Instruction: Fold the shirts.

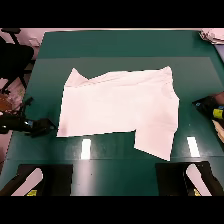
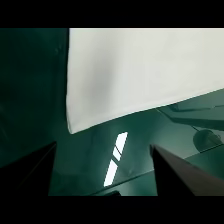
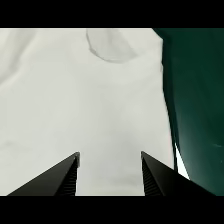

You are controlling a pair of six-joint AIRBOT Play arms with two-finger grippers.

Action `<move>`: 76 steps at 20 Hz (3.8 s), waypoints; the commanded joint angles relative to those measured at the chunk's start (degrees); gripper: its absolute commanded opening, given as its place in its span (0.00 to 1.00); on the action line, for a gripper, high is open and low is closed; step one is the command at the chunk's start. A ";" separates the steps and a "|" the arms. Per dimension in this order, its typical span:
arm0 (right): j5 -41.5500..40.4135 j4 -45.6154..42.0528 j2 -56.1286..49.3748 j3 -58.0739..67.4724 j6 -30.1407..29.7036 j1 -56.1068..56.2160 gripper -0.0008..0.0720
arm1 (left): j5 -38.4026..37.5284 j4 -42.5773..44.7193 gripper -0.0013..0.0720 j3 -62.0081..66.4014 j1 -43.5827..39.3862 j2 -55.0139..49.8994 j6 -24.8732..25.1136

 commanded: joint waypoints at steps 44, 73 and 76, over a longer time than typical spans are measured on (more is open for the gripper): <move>10.97 -13.20 -7.56 -10.58 -14.16 7.72 0.72 | 12.09 -12.11 0.05 -11.52 0.02 -0.13 2.93; 6.69 -11.56 -26.58 -7.61 -18.51 17.44 0.62 | 12.07 -12.09 0.05 -11.52 0.02 -0.13 2.95; 6.71 -11.58 -23.39 -8.81 -18.49 17.94 0.61 | 11.80 -12.11 0.05 -11.52 0.02 -0.13 2.93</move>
